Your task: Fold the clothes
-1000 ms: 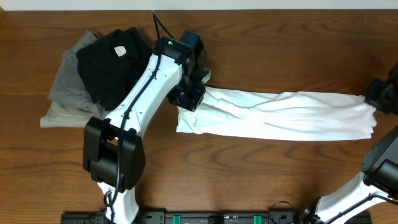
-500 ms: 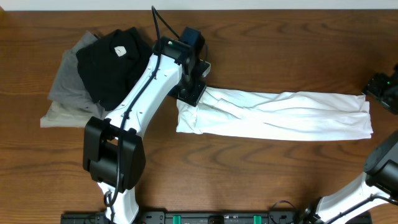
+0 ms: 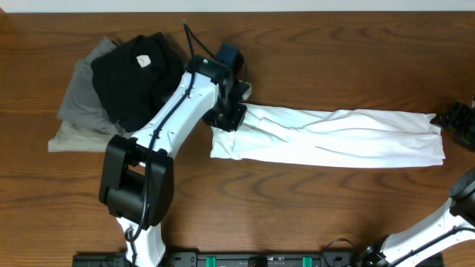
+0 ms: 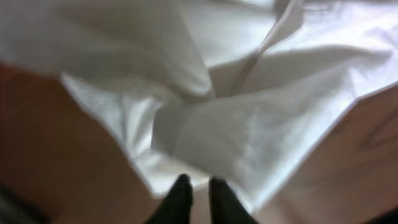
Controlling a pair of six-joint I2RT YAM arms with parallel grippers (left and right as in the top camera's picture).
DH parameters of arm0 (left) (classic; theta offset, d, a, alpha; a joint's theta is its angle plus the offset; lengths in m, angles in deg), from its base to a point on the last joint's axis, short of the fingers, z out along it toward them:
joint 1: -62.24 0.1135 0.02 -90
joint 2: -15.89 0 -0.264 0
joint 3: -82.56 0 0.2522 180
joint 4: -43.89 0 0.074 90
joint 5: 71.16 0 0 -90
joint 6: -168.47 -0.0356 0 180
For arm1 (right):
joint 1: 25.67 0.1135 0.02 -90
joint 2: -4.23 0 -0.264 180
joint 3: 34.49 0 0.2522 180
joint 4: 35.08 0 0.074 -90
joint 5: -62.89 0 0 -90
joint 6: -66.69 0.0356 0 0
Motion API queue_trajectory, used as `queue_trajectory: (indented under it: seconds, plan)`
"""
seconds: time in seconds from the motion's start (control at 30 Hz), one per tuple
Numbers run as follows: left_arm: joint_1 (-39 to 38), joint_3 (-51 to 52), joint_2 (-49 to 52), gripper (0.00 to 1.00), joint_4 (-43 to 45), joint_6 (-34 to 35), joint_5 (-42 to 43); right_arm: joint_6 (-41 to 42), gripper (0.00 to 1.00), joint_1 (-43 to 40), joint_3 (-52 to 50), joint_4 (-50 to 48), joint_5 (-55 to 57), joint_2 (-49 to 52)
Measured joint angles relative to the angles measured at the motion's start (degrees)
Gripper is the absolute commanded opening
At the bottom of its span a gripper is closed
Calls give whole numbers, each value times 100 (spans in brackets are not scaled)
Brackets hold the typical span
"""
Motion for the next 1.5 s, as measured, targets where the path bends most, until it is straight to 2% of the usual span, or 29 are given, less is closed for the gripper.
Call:
queue_trajectory:
  seconds: [0.13,0.3,0.43,0.57,0.73,0.9,0.97,1.0,1.03,1.33,1.5]
  plan:
    - [-2,640,0,9,957,-122,-28,-85,75,0,-17,-50,-33,92]
    - [7,1250,9,13,1888,-188,-479,-166,78,-2,-17,-166,90,136]
    - [92,1320,11,32,2028,-175,-737,-319,77,-2,-17,-264,129,389]
    - [271,1167,7,47,1738,28,-855,-636,73,-7,17,-422,4,603]
    - [372,772,-249,58,1539,197,-925,-1252,56,-28,24,-306,-407,682]
    - [369,446,-1086,63,1554,256,-925,-1672,32,-28,17,-162,-669,761]
    - [378,334,-1421,64,1585,254,-925,-1759,19,-28,15,-146,-717,791]
    - [389,297,-1561,64,1591,254,-925,-1770,7,-28,15,-153,-728,809]
    - [402,273,-1681,64,1602,254,-922,-1757,1,-28,15,-144,-734,822]
    - [693,254,-1917,64,1565,254,-925,-927,1,-70,181,-146,-520,671]
    - [713,254,-1919,64,1552,256,-922,-496,1,-96,278,-184,-256,-361]
